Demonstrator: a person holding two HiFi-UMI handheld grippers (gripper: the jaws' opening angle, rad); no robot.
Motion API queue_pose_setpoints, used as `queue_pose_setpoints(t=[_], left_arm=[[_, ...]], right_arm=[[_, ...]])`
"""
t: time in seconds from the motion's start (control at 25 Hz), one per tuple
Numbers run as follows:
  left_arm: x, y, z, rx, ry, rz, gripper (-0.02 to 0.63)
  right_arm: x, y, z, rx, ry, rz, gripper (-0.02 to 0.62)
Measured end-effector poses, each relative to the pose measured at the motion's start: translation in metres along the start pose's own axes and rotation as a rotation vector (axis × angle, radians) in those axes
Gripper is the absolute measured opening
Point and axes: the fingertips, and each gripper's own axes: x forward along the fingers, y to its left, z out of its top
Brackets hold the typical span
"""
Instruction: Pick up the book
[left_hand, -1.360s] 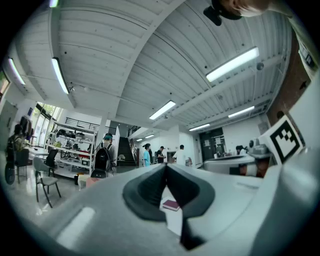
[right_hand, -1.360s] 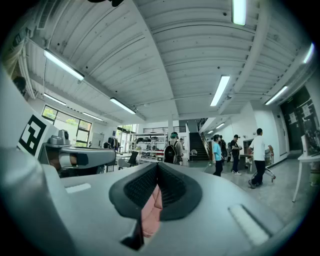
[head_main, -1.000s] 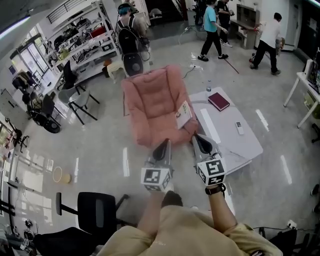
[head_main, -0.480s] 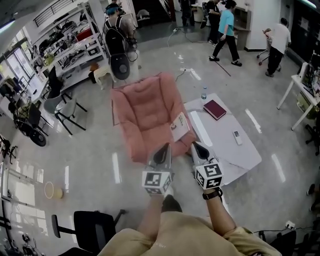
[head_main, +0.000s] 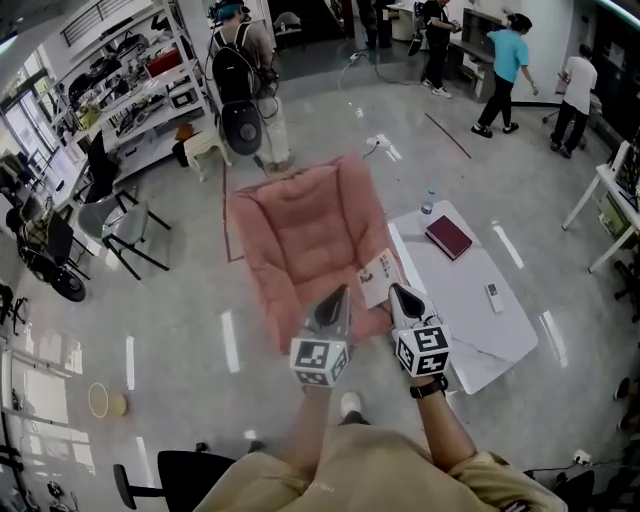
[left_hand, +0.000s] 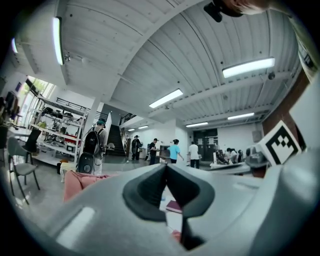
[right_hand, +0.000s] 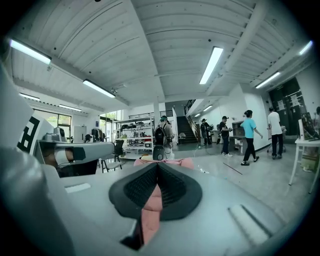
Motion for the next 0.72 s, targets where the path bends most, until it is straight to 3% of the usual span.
queue_pose_setpoints(t=[0.32,0.72], left_arm=[[0.034,0.063,-0.020,-0.048,0.036,-0.067,0.000],[0.084,0.075,-0.080,-0.101,0.168,-0.179,0.000]], right_arm=[[0.078,0.022,-0.017,-0.019,0.070,0.029,0.008],[0.105,-0.031,-0.080,0.091,0.190,-0.066,0.008]])
